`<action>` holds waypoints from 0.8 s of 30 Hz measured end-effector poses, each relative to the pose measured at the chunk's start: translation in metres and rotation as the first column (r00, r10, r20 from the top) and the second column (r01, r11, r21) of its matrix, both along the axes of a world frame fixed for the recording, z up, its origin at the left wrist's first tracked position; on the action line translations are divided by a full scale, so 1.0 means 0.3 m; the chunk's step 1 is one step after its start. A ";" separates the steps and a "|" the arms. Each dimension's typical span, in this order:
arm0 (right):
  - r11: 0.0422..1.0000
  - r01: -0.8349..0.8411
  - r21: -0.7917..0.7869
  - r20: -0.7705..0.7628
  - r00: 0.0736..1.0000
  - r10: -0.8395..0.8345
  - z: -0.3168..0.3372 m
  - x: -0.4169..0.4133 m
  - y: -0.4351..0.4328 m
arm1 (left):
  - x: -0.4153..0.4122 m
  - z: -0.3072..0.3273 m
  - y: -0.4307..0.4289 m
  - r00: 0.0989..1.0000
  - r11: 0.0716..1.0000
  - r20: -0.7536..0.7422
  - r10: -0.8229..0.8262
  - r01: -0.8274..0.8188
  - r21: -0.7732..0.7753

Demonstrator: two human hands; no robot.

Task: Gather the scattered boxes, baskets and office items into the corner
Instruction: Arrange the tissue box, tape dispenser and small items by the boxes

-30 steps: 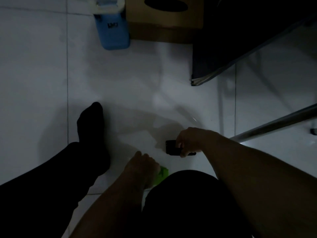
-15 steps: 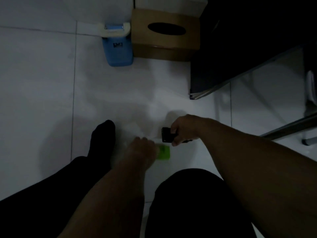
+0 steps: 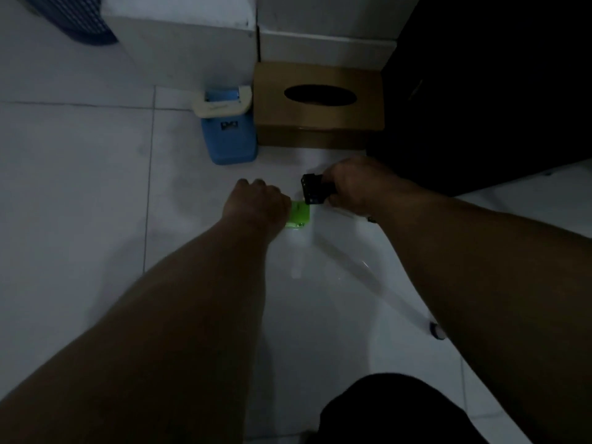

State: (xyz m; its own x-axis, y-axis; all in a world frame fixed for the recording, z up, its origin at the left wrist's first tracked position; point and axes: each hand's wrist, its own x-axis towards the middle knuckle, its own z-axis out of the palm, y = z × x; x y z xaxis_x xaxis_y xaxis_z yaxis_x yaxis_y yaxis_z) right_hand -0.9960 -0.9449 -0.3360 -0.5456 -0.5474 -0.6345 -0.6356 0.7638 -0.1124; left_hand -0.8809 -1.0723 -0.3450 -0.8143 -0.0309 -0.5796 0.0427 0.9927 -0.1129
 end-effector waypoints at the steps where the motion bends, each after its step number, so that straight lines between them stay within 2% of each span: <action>1: 0.999 0.038 0.011 -0.012 0.999 -0.038 -0.002 -0.019 -0.008 | -0.021 -0.001 -0.011 1.000 1.000 -0.012 0.008 -0.008 -0.011; 3: 0.991 0.133 0.028 -0.012 0.991 -0.133 -0.005 -0.050 -0.016 | -0.054 -0.002 -0.026 0.999 0.999 -0.031 0.021 -0.022 -0.024; 9: 0.963 0.268 0.034 -0.015 0.963 -0.267 -0.026 -0.104 0.004 | -0.150 -0.022 -0.031 0.997 0.999 -0.064 0.046 -0.047 -0.018; 12: 0.973 0.230 0.015 -0.031 0.973 -0.230 -0.038 -0.106 0.008 | -0.183 -0.045 -0.035 0.995 0.999 -0.084 0.051 -0.052 -0.008; 16: 0.988 0.153 -0.012 -0.136 0.979 -0.153 -0.047 -0.106 -0.001 | -0.221 -0.072 -0.056 0.994 0.998 -0.089 0.066 -0.066 0.009; 20: 0.959 0.284 0.023 0.012 0.959 -0.284 -0.049 -0.138 -0.034 | -0.249 -0.090 -0.073 0.988 0.993 -0.104 0.114 -0.110 0.044; 24: 0.960 0.281 0.020 0.005 0.960 -0.281 -0.058 -0.149 -0.041 | -0.266 -0.100 -0.081 0.988 0.990 -0.092 0.125 -0.118 0.080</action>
State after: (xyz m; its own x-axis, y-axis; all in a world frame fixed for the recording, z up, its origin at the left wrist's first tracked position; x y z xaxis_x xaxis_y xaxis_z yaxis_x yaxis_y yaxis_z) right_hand -1.0409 -0.9574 -0.3535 -0.6707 -0.3608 -0.6480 -0.3941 0.9135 -0.1007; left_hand -0.9607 -1.0965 -0.3751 -0.8595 -0.0931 -0.5027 -0.0863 0.9956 -0.0368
